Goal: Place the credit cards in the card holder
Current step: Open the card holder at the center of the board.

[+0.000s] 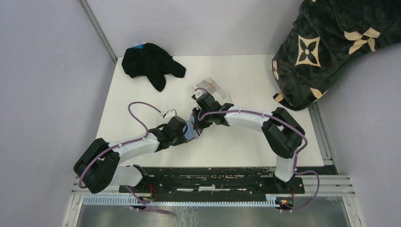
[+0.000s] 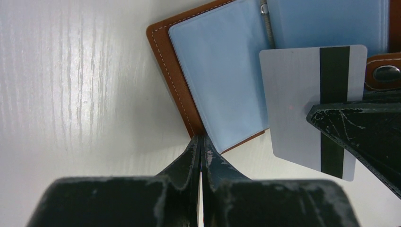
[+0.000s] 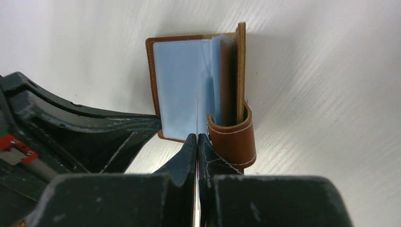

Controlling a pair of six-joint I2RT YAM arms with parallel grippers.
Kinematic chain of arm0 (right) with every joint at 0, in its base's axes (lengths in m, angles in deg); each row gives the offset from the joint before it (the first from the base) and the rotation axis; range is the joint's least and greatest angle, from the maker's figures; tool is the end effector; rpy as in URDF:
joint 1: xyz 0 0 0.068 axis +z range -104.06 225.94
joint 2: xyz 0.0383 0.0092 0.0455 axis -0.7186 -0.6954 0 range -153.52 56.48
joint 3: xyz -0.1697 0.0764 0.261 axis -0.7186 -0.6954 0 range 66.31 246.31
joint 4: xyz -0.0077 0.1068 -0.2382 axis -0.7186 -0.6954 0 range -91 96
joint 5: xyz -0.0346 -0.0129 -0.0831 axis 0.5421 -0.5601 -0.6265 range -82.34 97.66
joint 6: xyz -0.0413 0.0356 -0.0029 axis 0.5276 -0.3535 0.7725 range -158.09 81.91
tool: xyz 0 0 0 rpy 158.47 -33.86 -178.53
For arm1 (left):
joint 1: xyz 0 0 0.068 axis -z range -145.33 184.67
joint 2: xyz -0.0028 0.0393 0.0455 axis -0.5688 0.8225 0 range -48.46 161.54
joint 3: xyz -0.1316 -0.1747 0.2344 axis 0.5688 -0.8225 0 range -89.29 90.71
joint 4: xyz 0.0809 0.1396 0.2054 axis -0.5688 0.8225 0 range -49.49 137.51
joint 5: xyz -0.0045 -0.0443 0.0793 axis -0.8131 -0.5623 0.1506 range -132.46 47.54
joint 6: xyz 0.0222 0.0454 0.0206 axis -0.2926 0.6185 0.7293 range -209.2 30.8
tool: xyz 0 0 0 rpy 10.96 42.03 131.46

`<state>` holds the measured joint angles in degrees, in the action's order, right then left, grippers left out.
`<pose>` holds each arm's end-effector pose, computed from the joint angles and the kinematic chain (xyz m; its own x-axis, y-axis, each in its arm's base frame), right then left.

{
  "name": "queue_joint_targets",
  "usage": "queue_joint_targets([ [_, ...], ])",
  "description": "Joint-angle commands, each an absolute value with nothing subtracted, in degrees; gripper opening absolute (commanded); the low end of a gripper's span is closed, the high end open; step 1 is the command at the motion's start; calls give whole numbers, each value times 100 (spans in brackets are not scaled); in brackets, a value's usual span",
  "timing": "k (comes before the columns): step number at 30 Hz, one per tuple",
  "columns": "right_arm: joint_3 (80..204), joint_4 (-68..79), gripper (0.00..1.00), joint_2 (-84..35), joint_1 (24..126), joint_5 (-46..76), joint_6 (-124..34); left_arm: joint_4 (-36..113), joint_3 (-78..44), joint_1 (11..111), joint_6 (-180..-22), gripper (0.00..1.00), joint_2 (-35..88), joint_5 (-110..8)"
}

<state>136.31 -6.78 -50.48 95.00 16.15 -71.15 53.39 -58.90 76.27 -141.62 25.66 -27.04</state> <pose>0.2674 0.3164 0.2296 -0.8608 -0.1689 -0.4801 -0.4057 0.7972 0.4470 0.1657 -0.1341 0.1976 -0.8014 -0.3101 -0.5115 -0.1712 0.9383 -0.3006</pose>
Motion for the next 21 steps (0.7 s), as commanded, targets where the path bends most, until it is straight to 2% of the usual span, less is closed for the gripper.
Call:
queue_joint_targets([
  [1,14059,-685,1,-5133,9418,1658,-7050,5226,-5813,7645,-13790,6,2820,-2476],
  [21,14724,-1112,1,-5613,9009,1731,-6630,5317,-5862,7643,-13649,5,3025,-2365],
])
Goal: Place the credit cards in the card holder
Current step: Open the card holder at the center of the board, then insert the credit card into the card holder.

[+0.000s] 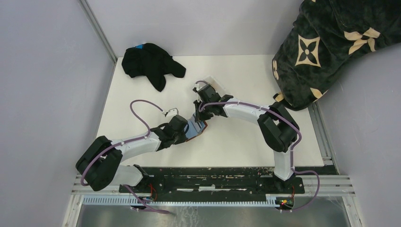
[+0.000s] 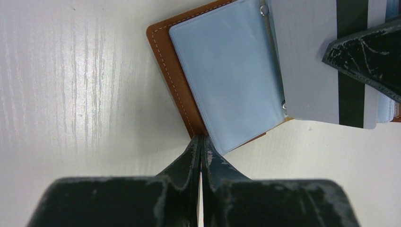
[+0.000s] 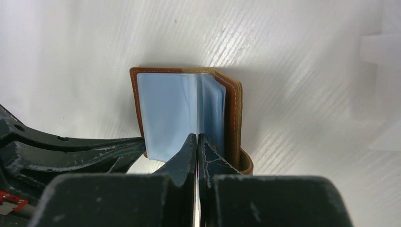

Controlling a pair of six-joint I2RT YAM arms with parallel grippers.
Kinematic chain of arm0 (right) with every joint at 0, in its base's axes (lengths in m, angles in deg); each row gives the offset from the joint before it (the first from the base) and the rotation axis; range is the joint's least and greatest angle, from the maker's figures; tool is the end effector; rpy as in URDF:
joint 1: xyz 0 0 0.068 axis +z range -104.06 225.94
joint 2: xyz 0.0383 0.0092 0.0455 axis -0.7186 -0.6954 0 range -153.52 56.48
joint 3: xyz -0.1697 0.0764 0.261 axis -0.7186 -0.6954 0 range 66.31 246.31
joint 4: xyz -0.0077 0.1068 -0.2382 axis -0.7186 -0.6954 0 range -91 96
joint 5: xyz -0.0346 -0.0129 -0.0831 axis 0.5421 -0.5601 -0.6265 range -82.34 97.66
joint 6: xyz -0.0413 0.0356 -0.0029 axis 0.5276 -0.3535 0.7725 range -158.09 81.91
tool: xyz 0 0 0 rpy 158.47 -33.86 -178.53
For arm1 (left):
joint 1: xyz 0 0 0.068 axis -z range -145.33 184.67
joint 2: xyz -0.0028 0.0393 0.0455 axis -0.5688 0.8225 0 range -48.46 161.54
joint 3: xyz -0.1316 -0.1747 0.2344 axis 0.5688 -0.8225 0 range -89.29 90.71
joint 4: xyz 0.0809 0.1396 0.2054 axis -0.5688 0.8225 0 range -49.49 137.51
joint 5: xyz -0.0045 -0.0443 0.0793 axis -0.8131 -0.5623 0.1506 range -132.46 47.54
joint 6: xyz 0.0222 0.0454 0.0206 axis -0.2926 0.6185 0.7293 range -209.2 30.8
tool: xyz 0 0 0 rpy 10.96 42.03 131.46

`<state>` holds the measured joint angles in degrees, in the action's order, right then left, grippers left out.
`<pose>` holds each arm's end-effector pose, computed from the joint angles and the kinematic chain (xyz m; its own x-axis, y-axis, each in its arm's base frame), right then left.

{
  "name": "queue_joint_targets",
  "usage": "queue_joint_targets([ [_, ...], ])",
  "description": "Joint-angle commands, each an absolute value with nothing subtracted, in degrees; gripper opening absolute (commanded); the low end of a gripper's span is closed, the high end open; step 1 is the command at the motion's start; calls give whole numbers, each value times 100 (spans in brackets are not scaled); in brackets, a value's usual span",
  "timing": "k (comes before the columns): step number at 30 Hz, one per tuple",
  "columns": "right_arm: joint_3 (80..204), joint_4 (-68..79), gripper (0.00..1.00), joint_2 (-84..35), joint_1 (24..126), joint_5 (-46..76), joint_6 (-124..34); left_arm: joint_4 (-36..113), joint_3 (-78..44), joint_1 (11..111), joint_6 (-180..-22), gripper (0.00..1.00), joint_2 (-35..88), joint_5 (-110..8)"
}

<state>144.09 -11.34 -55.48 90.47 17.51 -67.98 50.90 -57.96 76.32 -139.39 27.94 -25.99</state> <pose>0.3106 0.3142 0.2298 -0.8660 -0.1631 -0.4727 -0.3867 0.8178 0.4263 0.1740 -0.1409 0.1971 -0.7914 -0.2819 -0.5423 -0.1417 0.9477 -0.2859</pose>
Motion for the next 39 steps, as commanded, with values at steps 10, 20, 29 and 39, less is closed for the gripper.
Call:
queue_joint_targets([
  [10,14513,-807,1,-5759,8808,2279,-6774,5301,-5848,7641,-13635,5,3123,-2356],
  [20,14356,-520,1,-5871,8651,2786,-7004,5306,-5842,7646,-13607,5,3232,-2317],
  [29,14152,-298,1,-5940,8622,3077,-7156,5326,-5793,7644,-13556,5,3342,-2286],
  [39,13889,-150,1,-5938,8543,3107,-7219,5375,-5823,7643,-13568,5,3312,-2278],
])
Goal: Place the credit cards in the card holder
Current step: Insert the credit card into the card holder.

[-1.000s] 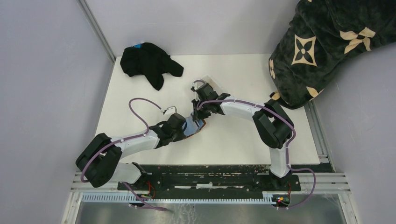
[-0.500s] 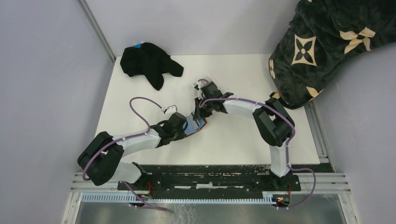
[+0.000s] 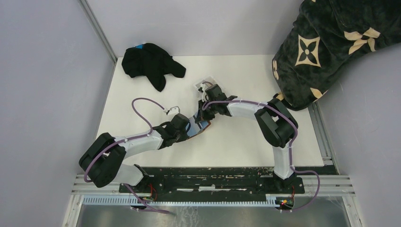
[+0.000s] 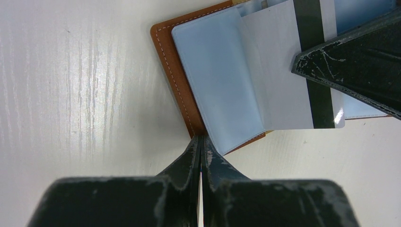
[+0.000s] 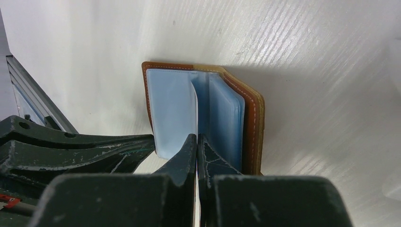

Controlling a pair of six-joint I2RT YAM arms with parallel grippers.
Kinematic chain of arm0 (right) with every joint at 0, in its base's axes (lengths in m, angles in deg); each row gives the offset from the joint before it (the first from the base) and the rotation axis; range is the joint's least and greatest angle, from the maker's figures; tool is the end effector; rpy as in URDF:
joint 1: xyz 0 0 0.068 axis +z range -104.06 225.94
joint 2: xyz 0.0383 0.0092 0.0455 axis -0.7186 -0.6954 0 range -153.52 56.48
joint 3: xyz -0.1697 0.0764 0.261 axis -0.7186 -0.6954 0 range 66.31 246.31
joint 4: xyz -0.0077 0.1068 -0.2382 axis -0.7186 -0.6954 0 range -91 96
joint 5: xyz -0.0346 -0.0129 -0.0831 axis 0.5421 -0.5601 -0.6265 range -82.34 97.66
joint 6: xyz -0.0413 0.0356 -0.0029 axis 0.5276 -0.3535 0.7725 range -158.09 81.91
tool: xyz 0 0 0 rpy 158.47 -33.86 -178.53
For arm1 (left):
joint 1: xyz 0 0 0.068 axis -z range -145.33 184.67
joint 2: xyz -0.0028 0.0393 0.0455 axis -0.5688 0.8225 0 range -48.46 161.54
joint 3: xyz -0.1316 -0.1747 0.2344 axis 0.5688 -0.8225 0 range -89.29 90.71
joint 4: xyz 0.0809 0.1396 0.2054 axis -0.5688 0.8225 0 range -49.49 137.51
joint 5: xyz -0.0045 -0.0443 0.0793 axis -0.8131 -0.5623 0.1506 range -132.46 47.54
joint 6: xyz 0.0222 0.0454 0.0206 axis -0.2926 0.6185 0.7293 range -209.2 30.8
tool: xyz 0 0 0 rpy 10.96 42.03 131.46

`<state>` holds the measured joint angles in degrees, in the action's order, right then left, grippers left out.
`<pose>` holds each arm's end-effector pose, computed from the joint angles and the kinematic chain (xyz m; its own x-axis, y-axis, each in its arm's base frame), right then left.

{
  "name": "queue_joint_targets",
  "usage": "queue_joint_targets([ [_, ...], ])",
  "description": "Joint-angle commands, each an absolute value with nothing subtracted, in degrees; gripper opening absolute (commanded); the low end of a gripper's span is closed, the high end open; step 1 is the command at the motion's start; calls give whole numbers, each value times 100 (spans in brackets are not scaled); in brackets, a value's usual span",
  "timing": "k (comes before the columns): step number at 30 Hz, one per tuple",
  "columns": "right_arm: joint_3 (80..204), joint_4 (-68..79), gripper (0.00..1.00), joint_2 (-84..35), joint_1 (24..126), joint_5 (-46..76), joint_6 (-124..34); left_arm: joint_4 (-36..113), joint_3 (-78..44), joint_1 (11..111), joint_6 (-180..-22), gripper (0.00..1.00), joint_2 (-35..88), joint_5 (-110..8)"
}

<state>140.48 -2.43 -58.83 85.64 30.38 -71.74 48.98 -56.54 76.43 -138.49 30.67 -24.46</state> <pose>0.3353 0.2967 0.1987 -0.9208 -0.1001 -0.3769 -0.3263 0.7270 0.6041 0.1836 -0.1488 0.1963 -0.7774 -0.2723 -0.5670 -0.1358 0.9528 -0.2715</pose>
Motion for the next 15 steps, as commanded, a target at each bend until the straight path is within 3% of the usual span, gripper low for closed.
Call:
queue_joint_targets([
  [1,13861,-143,1,-5942,8533,3108,-7222,5375,-5826,7642,-13567,4,3324,-2278],
  [15,13857,-412,1,-6160,8505,2839,-7189,5330,-5837,7642,-13566,3,3426,-2303],
])
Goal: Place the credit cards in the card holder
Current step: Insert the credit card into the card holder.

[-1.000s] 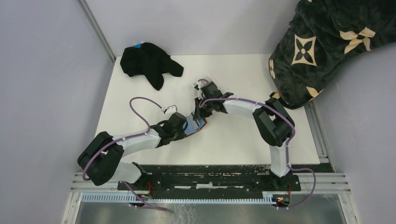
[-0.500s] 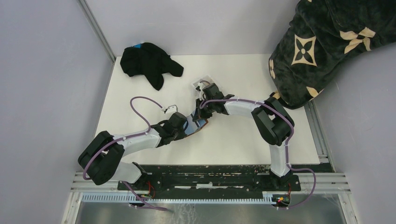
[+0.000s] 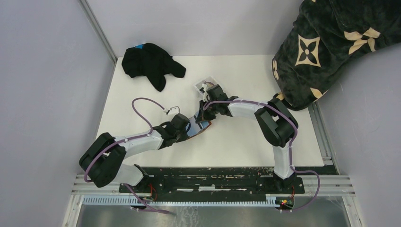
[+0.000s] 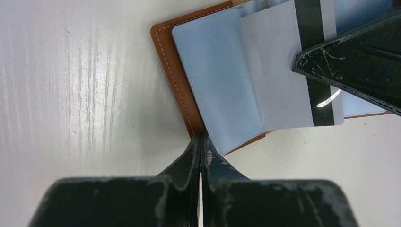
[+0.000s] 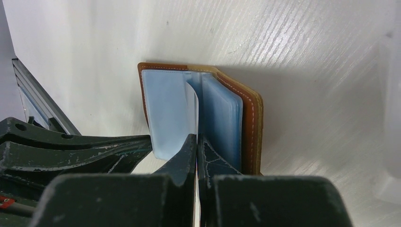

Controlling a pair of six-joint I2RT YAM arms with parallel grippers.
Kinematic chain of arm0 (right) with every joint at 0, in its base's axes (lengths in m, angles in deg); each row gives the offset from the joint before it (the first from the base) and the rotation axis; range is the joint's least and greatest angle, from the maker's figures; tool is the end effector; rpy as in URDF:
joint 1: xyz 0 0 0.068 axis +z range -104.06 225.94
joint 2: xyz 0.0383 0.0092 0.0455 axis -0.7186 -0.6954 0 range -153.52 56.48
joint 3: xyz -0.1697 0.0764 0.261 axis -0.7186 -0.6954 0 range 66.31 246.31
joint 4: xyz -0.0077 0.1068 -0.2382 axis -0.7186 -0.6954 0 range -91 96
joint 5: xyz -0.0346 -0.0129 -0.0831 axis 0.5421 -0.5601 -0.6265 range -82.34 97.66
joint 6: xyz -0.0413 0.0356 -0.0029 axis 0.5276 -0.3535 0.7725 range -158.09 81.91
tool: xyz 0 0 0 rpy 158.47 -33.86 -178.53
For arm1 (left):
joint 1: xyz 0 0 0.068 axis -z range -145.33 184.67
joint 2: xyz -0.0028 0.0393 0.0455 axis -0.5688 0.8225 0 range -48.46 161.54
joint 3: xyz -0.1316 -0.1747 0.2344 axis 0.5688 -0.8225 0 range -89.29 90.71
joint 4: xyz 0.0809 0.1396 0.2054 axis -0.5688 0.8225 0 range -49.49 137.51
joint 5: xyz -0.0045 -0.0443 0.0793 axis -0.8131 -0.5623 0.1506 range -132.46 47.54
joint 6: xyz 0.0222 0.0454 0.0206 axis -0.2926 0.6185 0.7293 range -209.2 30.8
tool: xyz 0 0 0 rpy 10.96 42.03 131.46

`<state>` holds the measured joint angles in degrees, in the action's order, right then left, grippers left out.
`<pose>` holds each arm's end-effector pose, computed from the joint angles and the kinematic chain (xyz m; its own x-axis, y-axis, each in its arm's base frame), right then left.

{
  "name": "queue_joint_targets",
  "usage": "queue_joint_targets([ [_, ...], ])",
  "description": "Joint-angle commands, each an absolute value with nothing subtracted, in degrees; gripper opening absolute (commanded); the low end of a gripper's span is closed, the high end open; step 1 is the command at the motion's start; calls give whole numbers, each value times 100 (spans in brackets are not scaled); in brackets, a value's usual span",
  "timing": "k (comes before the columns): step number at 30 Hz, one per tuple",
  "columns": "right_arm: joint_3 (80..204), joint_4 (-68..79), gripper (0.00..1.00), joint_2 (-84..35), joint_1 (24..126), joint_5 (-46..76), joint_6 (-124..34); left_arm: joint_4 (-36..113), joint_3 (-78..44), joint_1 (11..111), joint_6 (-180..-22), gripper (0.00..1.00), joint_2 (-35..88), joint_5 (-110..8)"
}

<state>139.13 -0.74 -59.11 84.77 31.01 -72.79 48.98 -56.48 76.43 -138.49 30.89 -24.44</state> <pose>0.3380 0.2906 0.1919 -0.9289 -0.0767 -0.3622 -0.3008 0.7268 0.6175 0.1840 -0.1491 0.1957 -0.7784 -0.2713 -0.5661 -0.1365 0.9534 -0.2692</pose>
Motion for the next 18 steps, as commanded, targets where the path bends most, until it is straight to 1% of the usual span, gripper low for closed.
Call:
queue_joint_targets([
  [1,13886,-463,1,-6179,8513,2814,-7178,5330,-5834,7637,-13565,3,3440,-2304],
  [2,13913,-508,2,-6192,8527,2781,-7157,5322,-5829,7639,-13569,3,3452,-2311],
  [4,13965,-616,8,-6211,8557,2687,-7111,5308,-5818,7642,-13568,3,3475,-2321],
  [7,14108,-819,21,-6257,8624,2546,-7027,5309,-5793,7637,-13560,3,3506,-2320],
  [9,14216,-976,32,-6288,8685,2429,-6947,5306,-5780,7640,-13560,3,3517,-2320],
  [10,14266,-1043,35,-6302,8715,2379,-6919,5302,-5774,7639,-13560,3,3518,-2321],
  [14,14405,-1188,39,-6342,8797,2229,-6895,5308,-5748,7643,-13545,3,3536,-2320],
  [18,14490,-1297,40,-6340,8858,2163,-6894,5325,-5746,7644,-13543,3,3546,-2313],
])
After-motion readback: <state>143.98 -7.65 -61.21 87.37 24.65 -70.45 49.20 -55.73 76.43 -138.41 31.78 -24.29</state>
